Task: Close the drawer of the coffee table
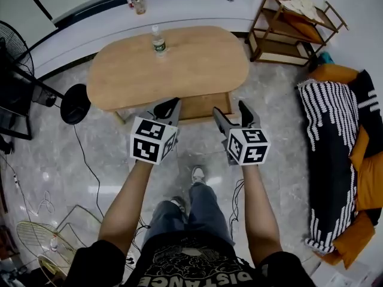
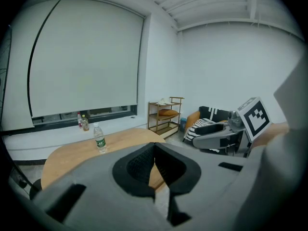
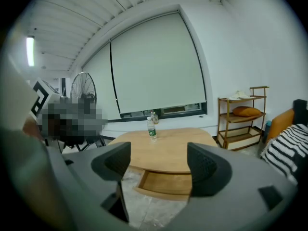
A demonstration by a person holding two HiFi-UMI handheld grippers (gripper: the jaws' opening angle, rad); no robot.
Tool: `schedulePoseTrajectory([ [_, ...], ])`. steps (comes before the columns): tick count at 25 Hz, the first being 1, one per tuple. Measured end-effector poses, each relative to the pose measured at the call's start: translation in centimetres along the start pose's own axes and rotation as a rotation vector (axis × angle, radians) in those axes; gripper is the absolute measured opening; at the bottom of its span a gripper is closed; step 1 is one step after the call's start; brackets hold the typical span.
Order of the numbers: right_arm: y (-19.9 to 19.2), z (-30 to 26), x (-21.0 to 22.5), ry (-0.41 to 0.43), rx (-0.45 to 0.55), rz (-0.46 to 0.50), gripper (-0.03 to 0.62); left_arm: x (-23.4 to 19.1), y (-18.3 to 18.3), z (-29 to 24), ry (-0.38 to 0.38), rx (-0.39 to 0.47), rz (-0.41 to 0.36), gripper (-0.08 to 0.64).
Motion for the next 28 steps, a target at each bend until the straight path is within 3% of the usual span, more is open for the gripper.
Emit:
schedulePoseTrajectory([
  [8,-5.0,-5.7,2.8,0.04,0.003,0.045,0.351,-2.1,-5.6,-5.5,0.063,0.026,0.019,0.002],
  [21,-21.3,-12.3,3.5,0.043,0.089,0.066,0.353,-2.2,-24.4,-11.1,0.051,0.069,0.004,0.002],
  [28,-28.0,-13.9,2.9,0.02,0.128,0.071,0.353,-2.5,-31.3,-12.1,0.053,0.085,-0.015,0.002],
])
Point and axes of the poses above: the fingertips, and each gripper's own axes: z backward along the fingers, x to its right, y out of its top, the point moved 10 cm from there along z, backward along the fingers, and after that the axes turned 4 degrees about y, right-handed, at the moved point
